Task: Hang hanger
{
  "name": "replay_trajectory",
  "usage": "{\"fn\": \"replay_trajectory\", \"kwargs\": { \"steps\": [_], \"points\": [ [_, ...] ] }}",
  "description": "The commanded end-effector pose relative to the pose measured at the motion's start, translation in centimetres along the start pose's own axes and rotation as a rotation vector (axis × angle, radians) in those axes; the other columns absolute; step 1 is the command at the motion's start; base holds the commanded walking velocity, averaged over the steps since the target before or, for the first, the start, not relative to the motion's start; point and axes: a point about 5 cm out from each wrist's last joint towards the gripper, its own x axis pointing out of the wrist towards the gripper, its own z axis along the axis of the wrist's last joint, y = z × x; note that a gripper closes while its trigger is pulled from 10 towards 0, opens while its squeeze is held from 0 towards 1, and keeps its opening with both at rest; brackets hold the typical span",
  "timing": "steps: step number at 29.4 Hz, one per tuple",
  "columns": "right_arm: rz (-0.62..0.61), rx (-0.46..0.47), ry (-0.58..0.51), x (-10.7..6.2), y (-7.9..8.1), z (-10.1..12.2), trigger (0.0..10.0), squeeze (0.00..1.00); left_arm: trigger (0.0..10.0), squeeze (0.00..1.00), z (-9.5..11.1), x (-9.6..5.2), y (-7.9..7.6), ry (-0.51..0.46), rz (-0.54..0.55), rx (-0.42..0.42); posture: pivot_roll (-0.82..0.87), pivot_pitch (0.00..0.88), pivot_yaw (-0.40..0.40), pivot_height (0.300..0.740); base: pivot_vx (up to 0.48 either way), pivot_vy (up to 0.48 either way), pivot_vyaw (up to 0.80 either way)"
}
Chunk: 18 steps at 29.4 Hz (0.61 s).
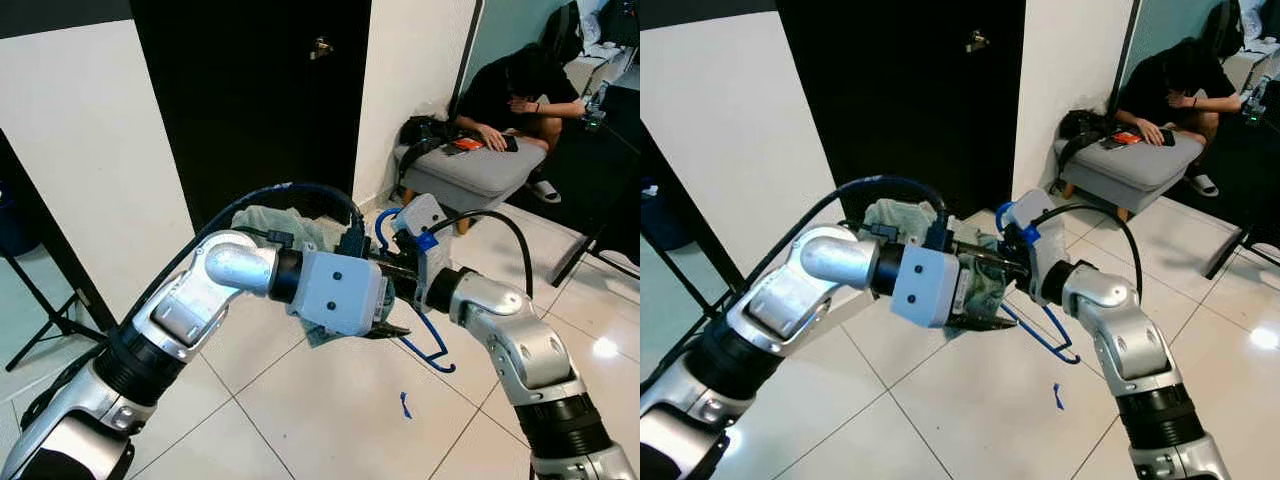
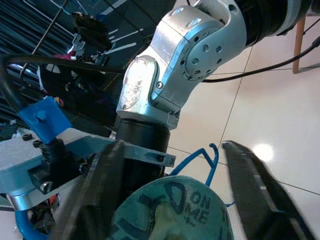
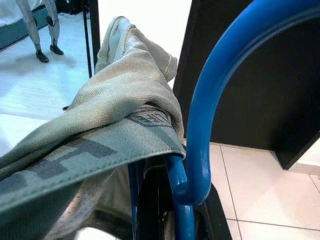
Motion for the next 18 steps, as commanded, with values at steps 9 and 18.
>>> {"fn": "replay_trajectory", "kwargs": {
  "steps": [9,18],
  "points": [
    [0.068,0.022,-0.151,-3.8,-1.7,1.8,10.0,0.00,10.0,1.00,-0.5,-6.0,3.7,0.139,0.204,-0.028,-0.01,0.000,0.008,0.740,0.000,0.000,0.00],
    [0.138,0.113,-0.307,-7.6,-2.6,3.2,10.0,0.00,10.0,0.00,0.8,-13.5,6.6,0.055,0.589,-0.147,-0.01,0.000,0.002,0.740,0.000,0.000,0.00]
  ]
}}
